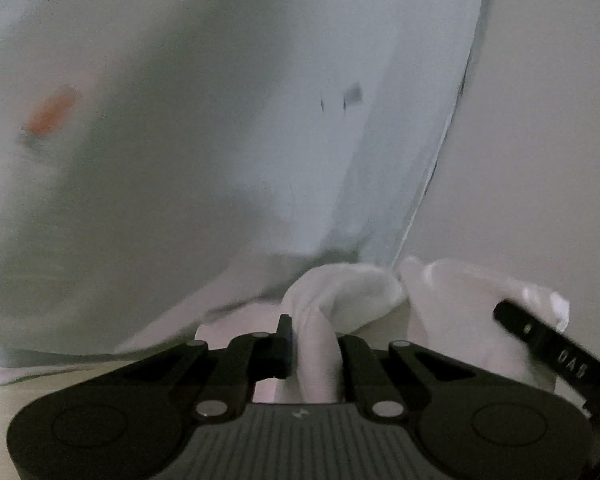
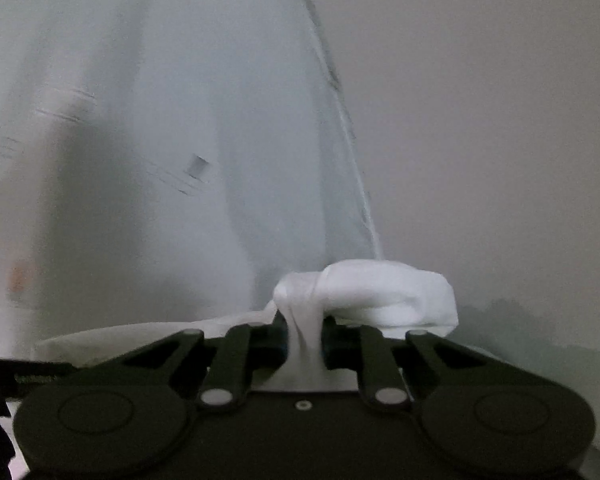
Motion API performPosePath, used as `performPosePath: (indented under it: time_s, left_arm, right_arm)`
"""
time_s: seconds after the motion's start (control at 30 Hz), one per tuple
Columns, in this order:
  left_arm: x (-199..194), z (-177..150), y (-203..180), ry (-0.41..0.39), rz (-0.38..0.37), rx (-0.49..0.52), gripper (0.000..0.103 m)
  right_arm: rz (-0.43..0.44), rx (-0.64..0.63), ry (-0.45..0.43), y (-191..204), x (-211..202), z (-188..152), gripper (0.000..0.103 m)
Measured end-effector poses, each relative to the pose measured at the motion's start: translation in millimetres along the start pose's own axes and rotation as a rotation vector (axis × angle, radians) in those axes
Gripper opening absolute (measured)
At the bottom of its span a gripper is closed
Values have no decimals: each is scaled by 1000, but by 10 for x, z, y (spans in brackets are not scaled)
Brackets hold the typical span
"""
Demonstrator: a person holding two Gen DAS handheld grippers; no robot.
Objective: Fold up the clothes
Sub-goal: 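Grasp the white shirt with both grippers and lift it from the pile, then carry the white shirt onto the open mat and lower it with both grippers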
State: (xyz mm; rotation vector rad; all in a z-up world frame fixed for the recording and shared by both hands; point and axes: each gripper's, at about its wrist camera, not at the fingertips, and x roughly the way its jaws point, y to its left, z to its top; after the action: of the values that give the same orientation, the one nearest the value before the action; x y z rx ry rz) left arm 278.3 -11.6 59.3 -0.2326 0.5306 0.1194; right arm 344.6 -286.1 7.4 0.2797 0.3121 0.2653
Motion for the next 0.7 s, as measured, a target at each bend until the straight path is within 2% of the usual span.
performPosePath:
  time_s: [0.13, 0.2, 0.3, 0.47, 0.7]
  left_arm:
    - [-836, 9, 189, -112, 7, -37, 6]
    - [-1178, -8, 304, -155, 10, -66, 6]
    - [-1564, -97, 538, -186, 23, -100, 6]
    - [-2202, -248, 931, -236, 45, -157, 6]
    - [-2975, -436, 1524, -301, 98, -221, 6]
  right_arm:
    - [76, -53, -77, 275, -475, 160, 15]
    - [107, -66, -112, 452, -849, 204, 15]
    - [141, -66, -150, 670, -1209, 252, 15]
    - [183, -79, -189, 1104, -1582, 278, 15]
    - [247, -118, -172, 1853, -1931, 104, 14]
